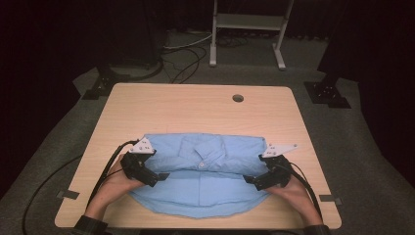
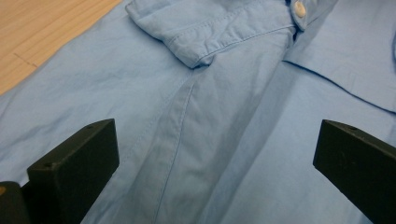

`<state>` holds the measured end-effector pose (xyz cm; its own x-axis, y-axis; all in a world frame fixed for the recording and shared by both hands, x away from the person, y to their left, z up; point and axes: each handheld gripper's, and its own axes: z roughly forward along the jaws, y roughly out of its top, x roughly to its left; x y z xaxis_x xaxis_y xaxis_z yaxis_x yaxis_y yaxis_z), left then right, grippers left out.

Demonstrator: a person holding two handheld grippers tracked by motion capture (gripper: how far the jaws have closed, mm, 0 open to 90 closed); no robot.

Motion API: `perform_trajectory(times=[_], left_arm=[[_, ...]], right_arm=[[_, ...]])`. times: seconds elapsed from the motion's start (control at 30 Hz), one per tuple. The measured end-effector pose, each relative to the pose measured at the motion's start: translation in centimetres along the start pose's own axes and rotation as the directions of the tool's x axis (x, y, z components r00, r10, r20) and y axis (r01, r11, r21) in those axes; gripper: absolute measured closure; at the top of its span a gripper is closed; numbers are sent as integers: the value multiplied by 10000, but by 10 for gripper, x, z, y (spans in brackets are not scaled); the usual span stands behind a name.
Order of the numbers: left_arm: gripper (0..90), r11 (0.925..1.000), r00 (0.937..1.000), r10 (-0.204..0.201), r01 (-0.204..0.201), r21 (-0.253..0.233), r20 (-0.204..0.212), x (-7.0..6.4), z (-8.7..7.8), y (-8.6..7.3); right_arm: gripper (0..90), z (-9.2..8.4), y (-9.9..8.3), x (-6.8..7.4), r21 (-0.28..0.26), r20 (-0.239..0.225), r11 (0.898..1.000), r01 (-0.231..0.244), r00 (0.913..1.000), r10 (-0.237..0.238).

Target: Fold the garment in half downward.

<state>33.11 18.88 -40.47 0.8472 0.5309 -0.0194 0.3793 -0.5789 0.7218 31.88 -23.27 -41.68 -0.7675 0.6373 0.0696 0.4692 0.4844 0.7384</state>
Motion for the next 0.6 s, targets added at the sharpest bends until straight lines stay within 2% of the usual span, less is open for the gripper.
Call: perform_trajectory(times=[0.23, 0.27, 0.33, 0.43, 0.5, 0.6], left_arm=[[0, 9999, 9996, 109, -109, 1, 250, 3, 8, 14], [0, 9999, 9996, 146, -146, -31, 261, 3, 9, 15], [0, 9999, 9992, 128, -123, -111, 378, 3, 12, 18], [0, 9996, 9987, 264, -266, 54, 428, 3, 15, 23], [0, 9996, 9984, 266, -268, 42, 497, 3, 18, 26], [0, 9995, 9973, 301, -306, 70, 663, 4, 22, 29]], right_arm=[[0, 12, 21, 5, -245, -249, 9994, 251, 9994, -257], [0, 15, 23, 5, -222, -371, 9994, 259, 9990, -267], [0, 20, 28, 7, -27, -283, 9993, 360, 9989, -361], [0, 28, 35, 10, 126, -390, 9986, 512, 9980, -507], [0, 32, 39, 11, 50, -650, 9988, 496, 9967, -492], [0, 39, 44, 12, 218, -781, 9983, 538, 9956, -520]])
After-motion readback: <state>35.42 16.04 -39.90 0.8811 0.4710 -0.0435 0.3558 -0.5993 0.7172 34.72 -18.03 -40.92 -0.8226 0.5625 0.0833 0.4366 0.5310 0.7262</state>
